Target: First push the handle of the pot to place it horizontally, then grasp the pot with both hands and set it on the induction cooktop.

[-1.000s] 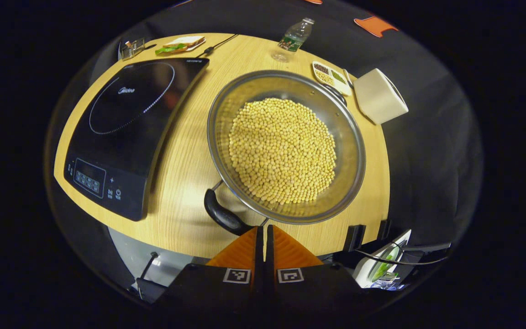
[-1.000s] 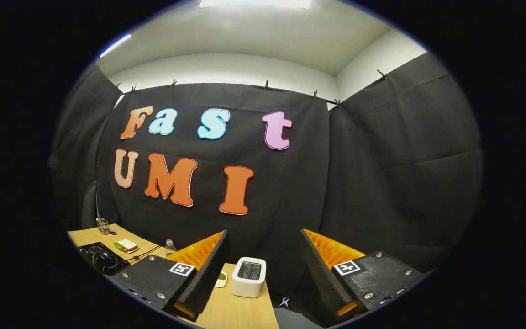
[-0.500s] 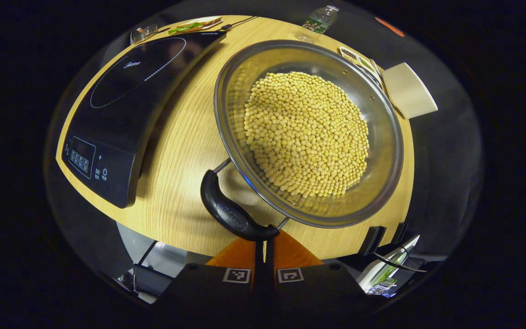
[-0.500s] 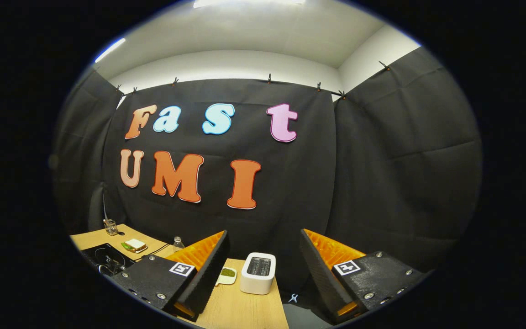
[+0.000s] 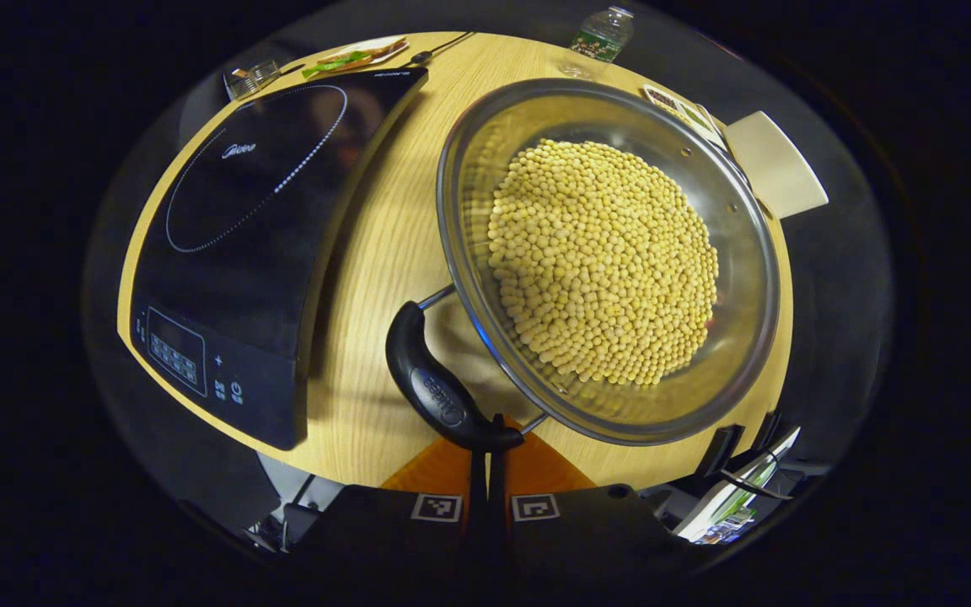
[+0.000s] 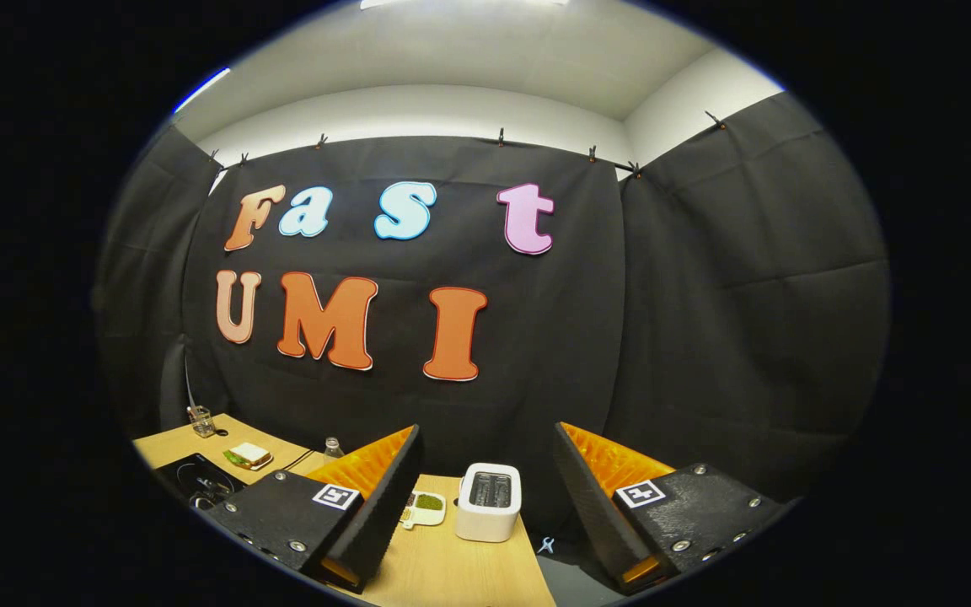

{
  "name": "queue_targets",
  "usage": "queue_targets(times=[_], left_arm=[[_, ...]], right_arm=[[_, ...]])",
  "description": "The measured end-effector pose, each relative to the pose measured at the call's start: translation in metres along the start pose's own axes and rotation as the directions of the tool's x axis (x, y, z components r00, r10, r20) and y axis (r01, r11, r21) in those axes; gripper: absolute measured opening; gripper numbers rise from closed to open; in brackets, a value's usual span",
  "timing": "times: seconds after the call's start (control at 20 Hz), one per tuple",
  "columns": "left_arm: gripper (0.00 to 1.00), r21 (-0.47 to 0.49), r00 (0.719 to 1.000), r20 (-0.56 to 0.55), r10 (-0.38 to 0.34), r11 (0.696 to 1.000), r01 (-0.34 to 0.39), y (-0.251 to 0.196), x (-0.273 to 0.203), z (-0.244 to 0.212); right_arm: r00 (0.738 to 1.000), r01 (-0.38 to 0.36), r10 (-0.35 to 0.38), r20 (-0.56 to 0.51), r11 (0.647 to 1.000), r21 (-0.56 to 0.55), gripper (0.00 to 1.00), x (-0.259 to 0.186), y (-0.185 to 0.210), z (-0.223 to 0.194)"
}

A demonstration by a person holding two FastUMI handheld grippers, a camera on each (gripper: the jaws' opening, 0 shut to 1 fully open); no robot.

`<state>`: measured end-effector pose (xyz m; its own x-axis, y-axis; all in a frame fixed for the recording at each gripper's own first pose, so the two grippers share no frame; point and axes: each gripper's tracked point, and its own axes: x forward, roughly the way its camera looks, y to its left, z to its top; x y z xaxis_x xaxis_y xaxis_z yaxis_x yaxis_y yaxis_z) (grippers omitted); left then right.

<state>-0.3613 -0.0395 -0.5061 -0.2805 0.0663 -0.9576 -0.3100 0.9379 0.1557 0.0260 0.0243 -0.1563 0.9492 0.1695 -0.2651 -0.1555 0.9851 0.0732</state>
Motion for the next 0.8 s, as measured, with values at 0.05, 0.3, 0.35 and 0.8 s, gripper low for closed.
queue_targets(times=[0.05,0.3,0.35,0.8], left_arm=[[0.08,0.005,1.000,0.006,0.010,1.000,-0.010,0.003,0.001,0.006],[0.08,0.070,0.994,0.064,0.084,0.994,-0.089,0.020,0.004,0.038],[0.08,0.082,0.993,0.075,0.093,0.992,-0.099,0.024,0.006,0.041],[0.08,0.150,0.976,0.199,0.091,0.981,-0.122,0.037,0.013,0.096]], right_arm=[[1.000,-0.004,0.004,-0.006,1.000,0.004,0.95,0.001,0.005,-0.001],[0.999,-0.028,0.028,-0.040,1.000,-0.005,0.95,0.009,0.030,-0.010],[0.998,-0.035,0.035,-0.052,0.999,-0.005,0.95,0.011,0.037,-0.014],[0.981,-0.116,0.113,-0.155,0.993,-0.008,0.95,0.027,0.095,-0.044]])
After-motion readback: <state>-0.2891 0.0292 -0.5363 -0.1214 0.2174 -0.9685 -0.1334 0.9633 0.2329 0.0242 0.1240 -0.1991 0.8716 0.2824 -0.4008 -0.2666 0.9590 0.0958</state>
